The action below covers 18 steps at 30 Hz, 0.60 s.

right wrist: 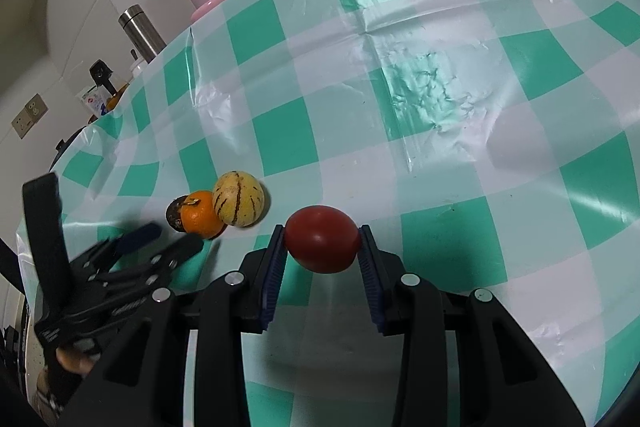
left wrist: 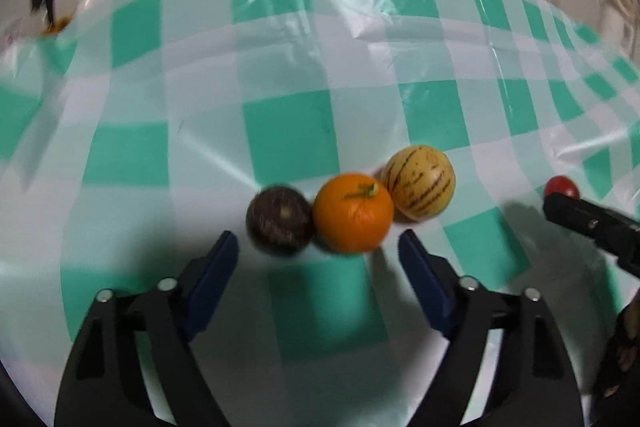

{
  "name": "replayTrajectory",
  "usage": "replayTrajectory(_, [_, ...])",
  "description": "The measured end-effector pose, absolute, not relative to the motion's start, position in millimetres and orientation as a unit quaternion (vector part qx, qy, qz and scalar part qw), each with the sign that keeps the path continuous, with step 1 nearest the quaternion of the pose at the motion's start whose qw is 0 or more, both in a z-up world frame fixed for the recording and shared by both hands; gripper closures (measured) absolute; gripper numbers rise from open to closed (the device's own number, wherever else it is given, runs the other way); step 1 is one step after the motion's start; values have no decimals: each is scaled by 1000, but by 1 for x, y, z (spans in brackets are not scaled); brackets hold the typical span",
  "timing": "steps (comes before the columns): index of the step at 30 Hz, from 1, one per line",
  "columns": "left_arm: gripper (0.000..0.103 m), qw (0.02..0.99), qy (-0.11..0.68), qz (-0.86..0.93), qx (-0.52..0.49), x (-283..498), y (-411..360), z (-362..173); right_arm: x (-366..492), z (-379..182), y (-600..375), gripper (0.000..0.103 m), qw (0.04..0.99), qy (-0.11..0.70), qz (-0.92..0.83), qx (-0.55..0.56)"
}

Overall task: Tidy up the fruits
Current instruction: 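Grasp the orange with the left tool while the right tool holds the tomato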

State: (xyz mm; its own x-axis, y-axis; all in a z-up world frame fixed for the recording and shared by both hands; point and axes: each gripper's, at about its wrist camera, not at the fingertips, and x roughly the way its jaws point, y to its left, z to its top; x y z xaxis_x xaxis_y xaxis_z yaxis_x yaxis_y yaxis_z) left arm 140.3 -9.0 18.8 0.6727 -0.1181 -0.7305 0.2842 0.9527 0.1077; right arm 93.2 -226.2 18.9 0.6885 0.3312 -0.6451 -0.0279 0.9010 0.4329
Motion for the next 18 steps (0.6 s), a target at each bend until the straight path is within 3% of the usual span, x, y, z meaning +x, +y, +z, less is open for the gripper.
replayTrajectory(4, [24, 898, 364, -130, 210, 146, -29, 15, 94, 19, -226, 66, 897, 383, 101, 198])
replayTrajectory(13, [25, 873, 348, -182, 290, 159, -34, 6, 95, 18, -225, 66, 895, 385, 102, 199])
replayTrajectory(15, [29, 881, 338, -185, 275, 156, -32, 8, 95, 18, -225, 66, 895, 385, 103, 200])
replayTrajectory(18, [48, 892, 321, -200, 246, 142, -30, 22, 95, 18, -225, 66, 895, 383, 104, 203])
